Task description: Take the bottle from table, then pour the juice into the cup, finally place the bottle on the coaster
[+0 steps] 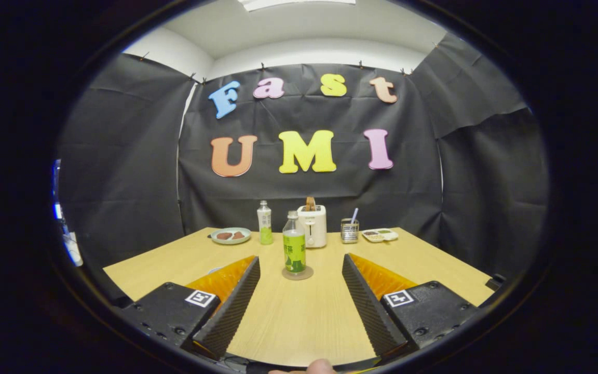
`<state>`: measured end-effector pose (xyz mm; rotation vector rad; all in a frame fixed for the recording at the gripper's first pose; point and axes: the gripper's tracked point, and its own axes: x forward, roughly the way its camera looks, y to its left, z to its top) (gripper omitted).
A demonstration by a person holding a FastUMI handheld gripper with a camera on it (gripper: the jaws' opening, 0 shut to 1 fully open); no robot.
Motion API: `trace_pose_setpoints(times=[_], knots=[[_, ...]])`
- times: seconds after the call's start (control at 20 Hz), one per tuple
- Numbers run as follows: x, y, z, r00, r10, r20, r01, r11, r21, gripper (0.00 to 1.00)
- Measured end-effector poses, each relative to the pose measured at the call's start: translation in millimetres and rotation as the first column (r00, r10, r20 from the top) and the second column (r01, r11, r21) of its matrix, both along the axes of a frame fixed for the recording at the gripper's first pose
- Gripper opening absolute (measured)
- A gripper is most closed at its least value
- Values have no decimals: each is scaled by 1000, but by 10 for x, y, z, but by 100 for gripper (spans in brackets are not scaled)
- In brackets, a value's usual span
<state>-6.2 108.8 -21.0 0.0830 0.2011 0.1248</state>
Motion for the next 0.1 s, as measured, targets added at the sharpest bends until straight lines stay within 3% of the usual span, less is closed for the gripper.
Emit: trace_pose_setpoints(times=[0.1], knots=[[11, 15, -5, 1000, 1, -4, -1, 1000, -10, 100]])
